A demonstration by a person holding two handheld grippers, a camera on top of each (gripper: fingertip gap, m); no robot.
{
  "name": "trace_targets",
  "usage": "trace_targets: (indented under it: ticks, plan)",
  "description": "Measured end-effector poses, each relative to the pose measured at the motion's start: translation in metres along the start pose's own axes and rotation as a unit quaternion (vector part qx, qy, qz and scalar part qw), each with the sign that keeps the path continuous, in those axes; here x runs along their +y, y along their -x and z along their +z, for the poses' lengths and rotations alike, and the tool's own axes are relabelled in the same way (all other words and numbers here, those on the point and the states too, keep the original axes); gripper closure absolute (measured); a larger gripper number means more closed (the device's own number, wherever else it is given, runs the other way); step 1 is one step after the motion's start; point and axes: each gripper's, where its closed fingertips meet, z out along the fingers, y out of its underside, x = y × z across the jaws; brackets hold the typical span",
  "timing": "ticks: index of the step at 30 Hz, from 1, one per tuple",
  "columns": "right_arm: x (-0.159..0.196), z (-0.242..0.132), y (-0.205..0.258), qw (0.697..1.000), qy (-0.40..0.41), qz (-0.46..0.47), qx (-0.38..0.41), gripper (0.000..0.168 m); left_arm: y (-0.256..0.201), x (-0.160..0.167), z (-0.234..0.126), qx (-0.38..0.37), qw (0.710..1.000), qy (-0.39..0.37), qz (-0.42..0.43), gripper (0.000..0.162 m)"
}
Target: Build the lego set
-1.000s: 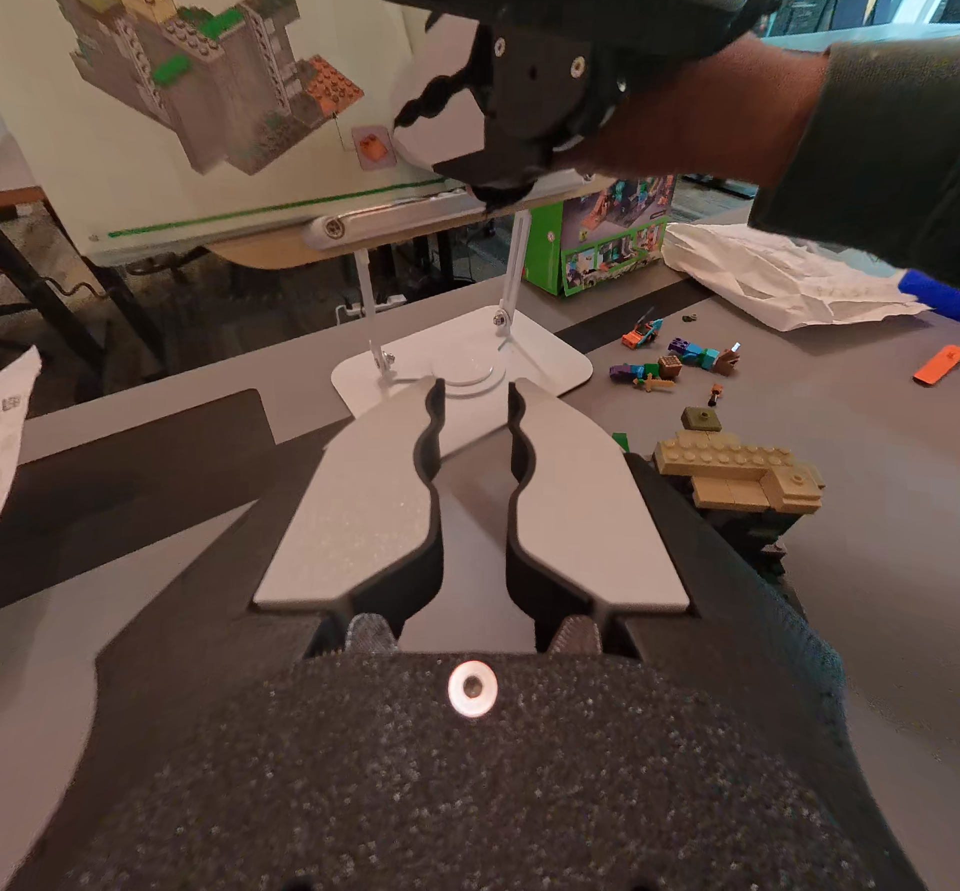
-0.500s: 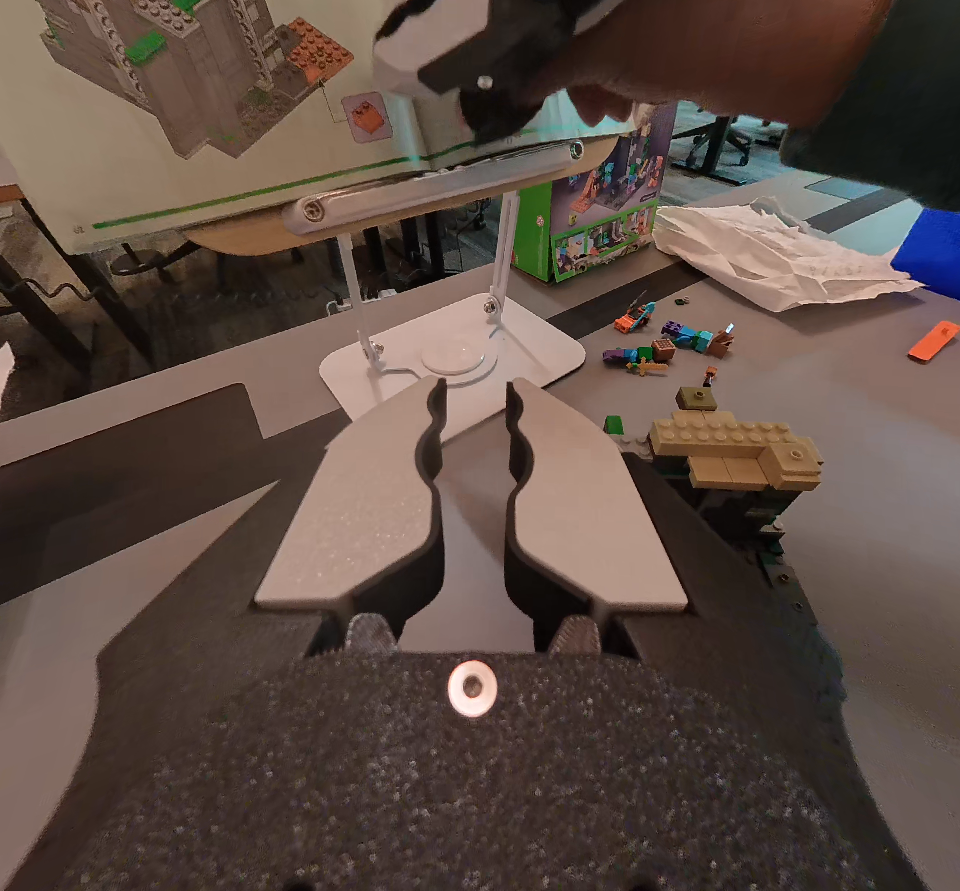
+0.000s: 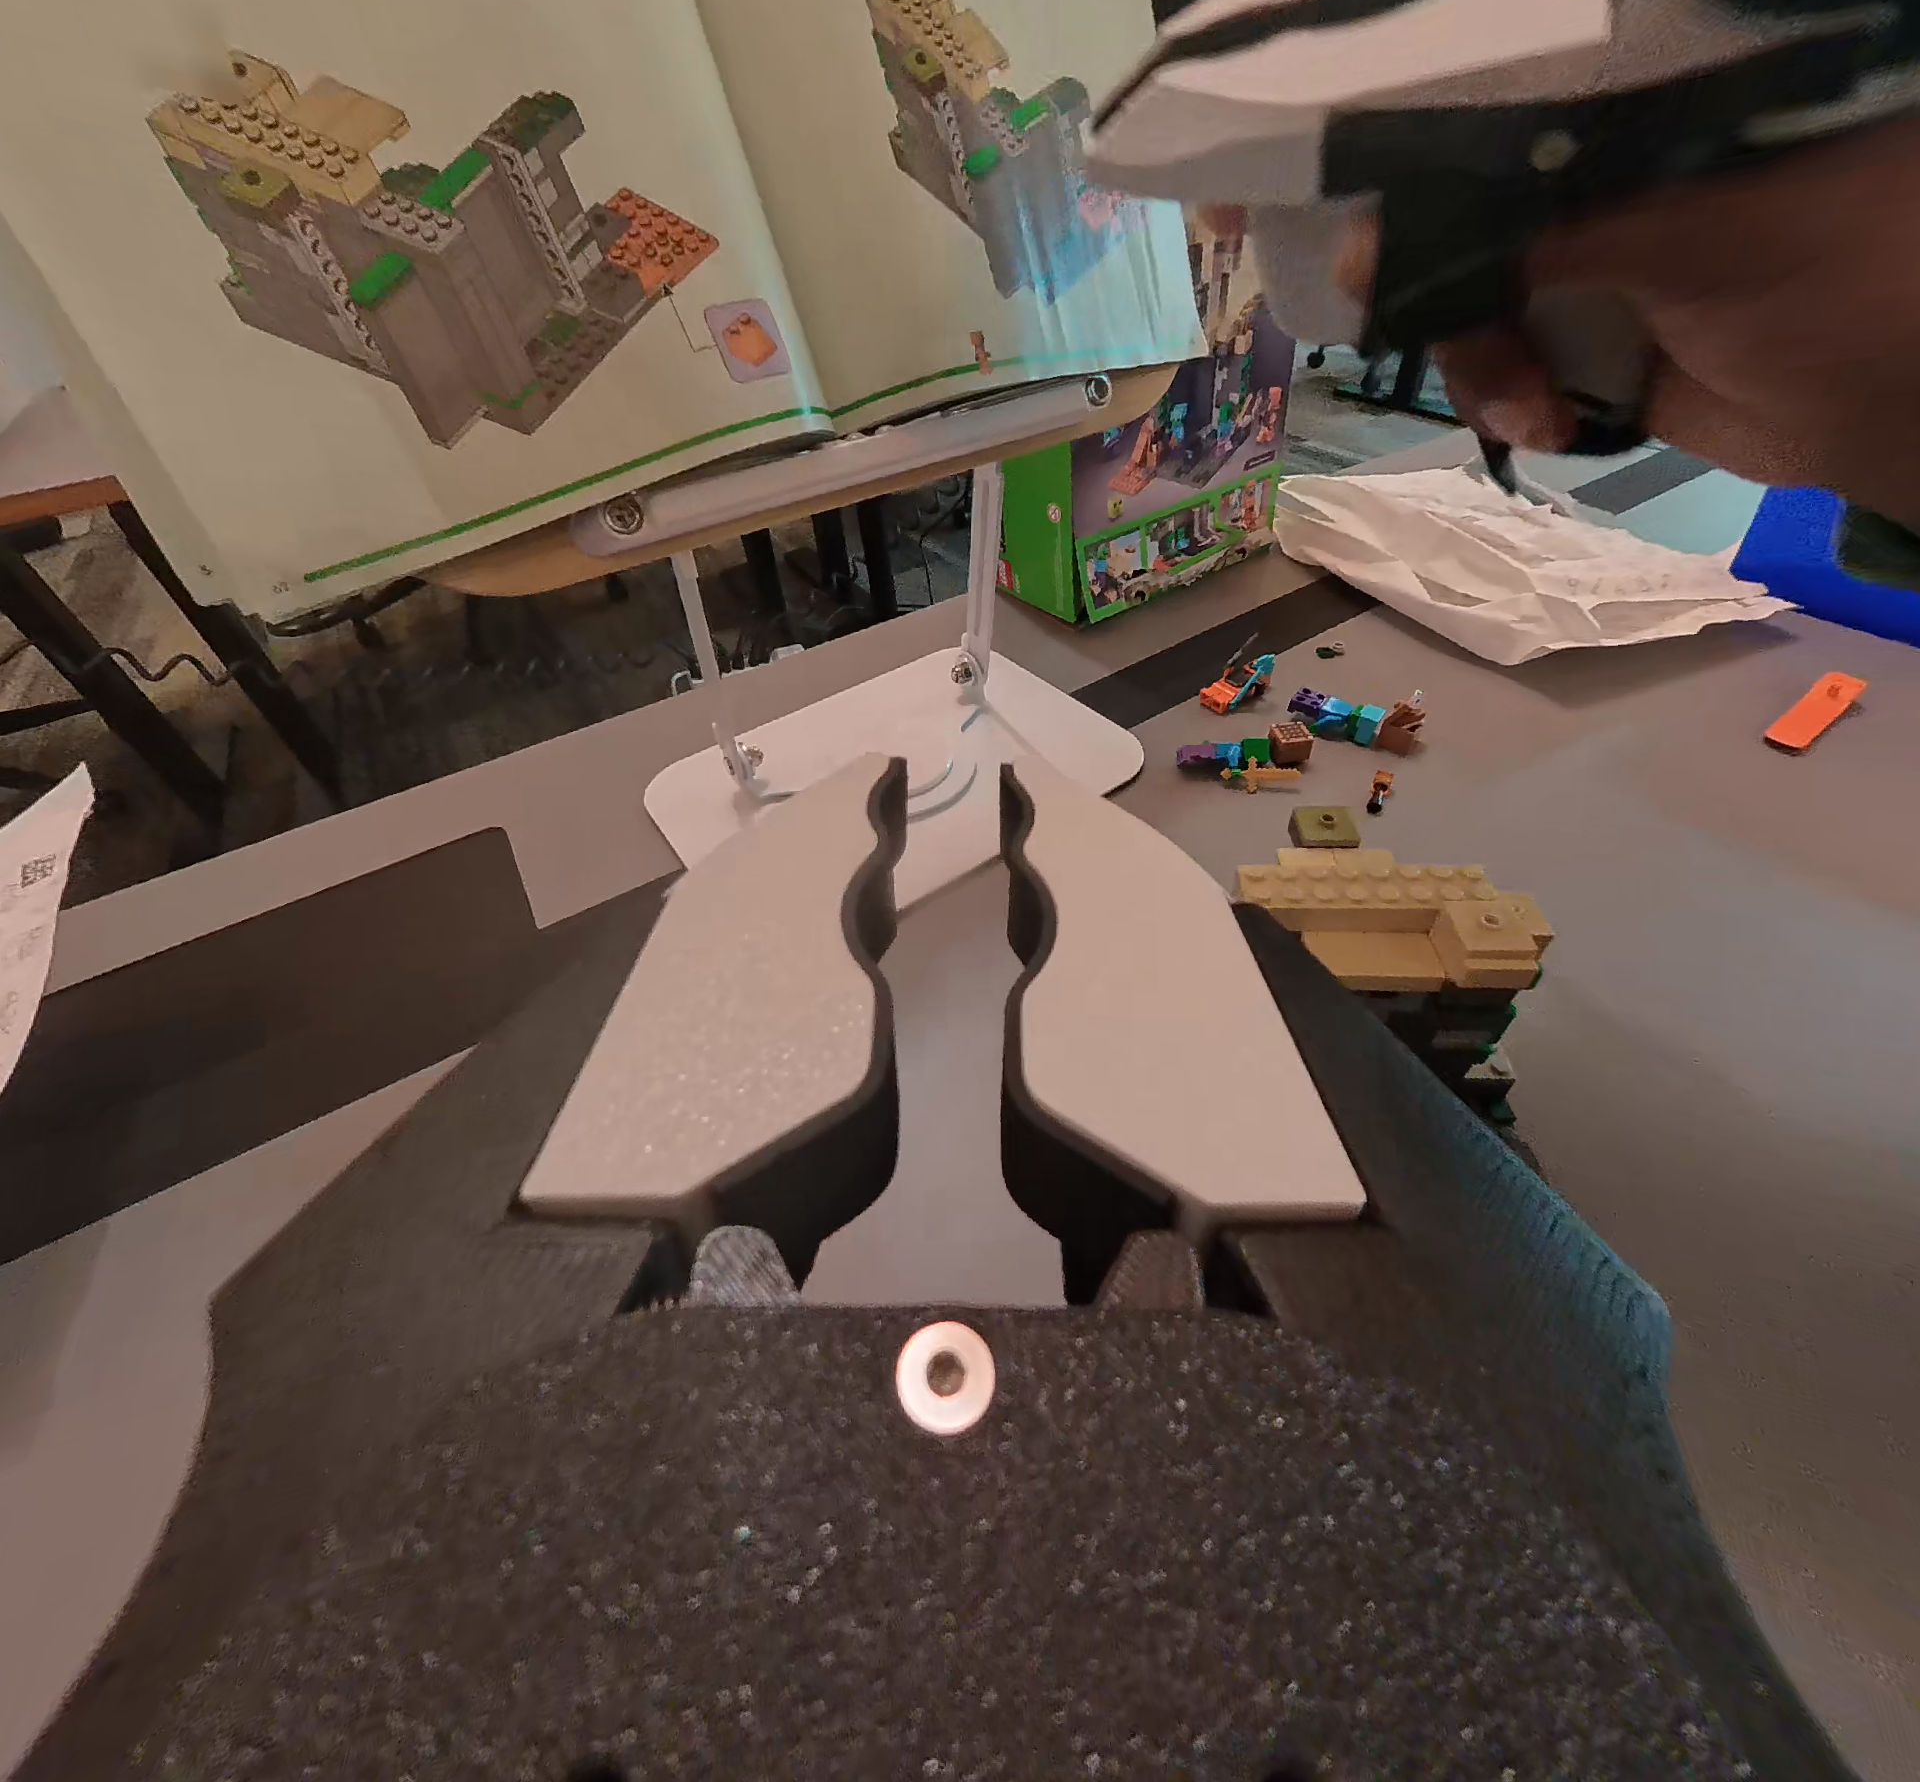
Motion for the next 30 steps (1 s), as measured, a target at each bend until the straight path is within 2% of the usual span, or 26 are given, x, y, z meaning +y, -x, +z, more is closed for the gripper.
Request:
trace_targets:
  ticks: [3, 10, 14, 16, 19, 23, 30]
  plan:
    - [0.012, -0.029, 0.011, 0.999, -0.012, 0.032, -0.004, 0.16, -0.006, -0.001, -0.005, -0.002, 1.0, -0.003, 0.005, 0.147]
    - [0.035, -0.098, 0.046, 0.988, -0.063, 0.14, 0.004, 0.168, -0.016, 0.0, -0.017, -0.014, 0.999, -0.026, 0.012, 0.152]
    - [0.051, -0.121, 0.064, 0.979, -0.079, 0.185, 0.016, 0.168, -0.016, 0.0, -0.02, -0.031, 0.998, -0.053, 0.014, 0.162]
    - [0.058, -0.125, 0.07, 0.978, -0.084, 0.192, 0.015, 0.168, -0.017, 0.005, -0.017, -0.034, 0.998, -0.058, 0.016, 0.162]
    - [0.063, -0.123, 0.073, 0.979, -0.078, 0.19, 0.005, 0.168, -0.022, 0.015, -0.008, -0.028, 0.998, -0.041, 0.031, 0.162]
    - [0.056, -0.105, 0.061, 0.982, -0.068, 0.174, -0.017, 0.168, -0.019, 0.005, 0.016, -0.018, 0.998, -0.016, 0.056, 0.162]
    - [0.032, -0.019, 0.009, 0.994, -0.025, 0.108, -0.012, 0.168, 0.001, -0.062, 0.1, -0.017, 0.997, 0.021, 0.072, 0.162]
